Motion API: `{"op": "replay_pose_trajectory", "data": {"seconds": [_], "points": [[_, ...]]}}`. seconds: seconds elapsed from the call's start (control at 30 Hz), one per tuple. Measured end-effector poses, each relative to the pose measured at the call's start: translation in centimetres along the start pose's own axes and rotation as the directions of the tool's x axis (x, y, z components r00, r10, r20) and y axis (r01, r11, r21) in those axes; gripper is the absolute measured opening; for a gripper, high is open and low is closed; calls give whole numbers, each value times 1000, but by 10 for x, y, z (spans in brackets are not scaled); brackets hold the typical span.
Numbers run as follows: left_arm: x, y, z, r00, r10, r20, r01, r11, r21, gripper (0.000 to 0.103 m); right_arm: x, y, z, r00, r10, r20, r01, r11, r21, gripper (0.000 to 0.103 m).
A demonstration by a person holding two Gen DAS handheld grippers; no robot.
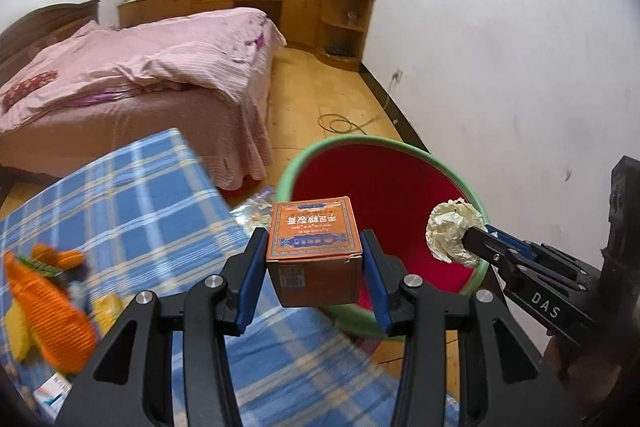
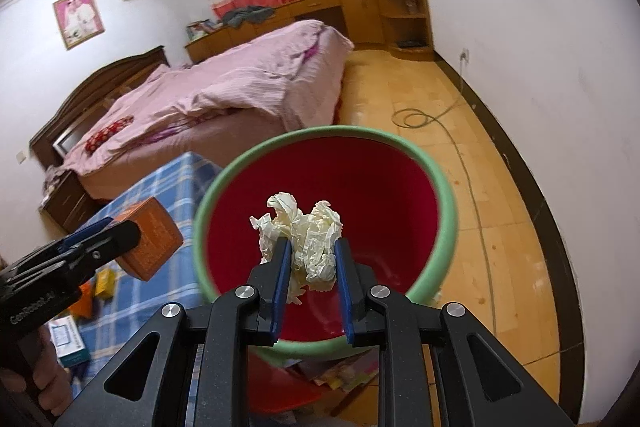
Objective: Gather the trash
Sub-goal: 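Carry both items over the red bin and open both tools to drop them, then move both tools back over the table toward the yellow foam net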
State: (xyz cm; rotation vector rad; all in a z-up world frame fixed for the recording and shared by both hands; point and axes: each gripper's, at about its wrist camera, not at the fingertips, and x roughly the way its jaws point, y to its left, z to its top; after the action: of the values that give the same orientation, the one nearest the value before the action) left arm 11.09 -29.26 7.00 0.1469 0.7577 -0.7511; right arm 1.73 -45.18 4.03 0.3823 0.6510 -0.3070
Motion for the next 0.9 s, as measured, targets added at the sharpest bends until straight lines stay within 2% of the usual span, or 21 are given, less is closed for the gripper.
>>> {"op": "replay_pose_trajectory", "data": {"seconds": [0.1, 0.2, 0.4, 0.7, 0.9], "points": [[17, -10, 2, 1000, -12, -29, 13, 1000, 21, 46, 6, -15, 1, 1000, -15, -6, 15, 1000, 22, 25], [33, -14, 2, 999, -8, -51, 10, 999, 38, 47, 11, -23, 2, 1000, -23, -7, 24, 999, 31, 30], [47, -20, 4, 997, -6, -72, 10, 999, 47, 51, 21, -30, 7, 1000, 4, -5, -4, 999, 33, 33], [36, -12, 7, 998, -7, -63, 6, 1000, -13, 51, 24, -34, 8, 999, 33, -3, -33, 999, 38, 47], [16, -1, 3, 999, 9, -41, -11, 998, -54, 51, 14, -27, 4, 999, 50, 10, -50, 998, 34, 48]]}}
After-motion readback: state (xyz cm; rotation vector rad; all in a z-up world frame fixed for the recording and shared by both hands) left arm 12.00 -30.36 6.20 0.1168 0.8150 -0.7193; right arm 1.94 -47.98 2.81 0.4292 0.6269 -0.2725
